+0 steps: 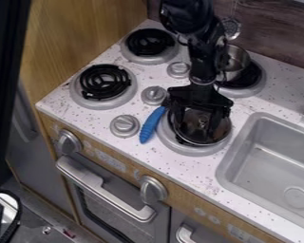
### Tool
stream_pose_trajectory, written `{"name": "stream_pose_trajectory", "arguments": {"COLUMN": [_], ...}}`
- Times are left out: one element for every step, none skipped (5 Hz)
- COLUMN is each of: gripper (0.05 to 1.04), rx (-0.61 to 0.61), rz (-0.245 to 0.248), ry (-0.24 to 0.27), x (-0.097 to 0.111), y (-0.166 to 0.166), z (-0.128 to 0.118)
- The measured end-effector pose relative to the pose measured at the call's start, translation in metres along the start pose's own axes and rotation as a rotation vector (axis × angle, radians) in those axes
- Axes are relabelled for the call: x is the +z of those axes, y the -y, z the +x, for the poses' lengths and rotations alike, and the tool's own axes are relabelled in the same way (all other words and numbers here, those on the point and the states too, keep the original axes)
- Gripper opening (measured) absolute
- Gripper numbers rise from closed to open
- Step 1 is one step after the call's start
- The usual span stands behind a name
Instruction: Move the silver lid to the bottom left burner
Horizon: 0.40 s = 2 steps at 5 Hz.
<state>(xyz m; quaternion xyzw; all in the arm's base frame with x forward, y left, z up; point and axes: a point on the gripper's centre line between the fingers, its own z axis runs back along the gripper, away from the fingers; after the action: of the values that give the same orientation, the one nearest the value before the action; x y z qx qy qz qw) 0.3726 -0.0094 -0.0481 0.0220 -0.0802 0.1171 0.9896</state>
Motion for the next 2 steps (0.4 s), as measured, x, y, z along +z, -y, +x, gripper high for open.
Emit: {"name": "stream_pose_trajectory", "arguments": {"gripper": [0.999, 0.969], "rx": [-0.014, -0.041], "rz": [-0.006, -0.019], "ry": [0.016, 0.015], "x": [-0.003, -0.006], "y": [0.005, 0.016], "z": [0.015, 0.023]}}
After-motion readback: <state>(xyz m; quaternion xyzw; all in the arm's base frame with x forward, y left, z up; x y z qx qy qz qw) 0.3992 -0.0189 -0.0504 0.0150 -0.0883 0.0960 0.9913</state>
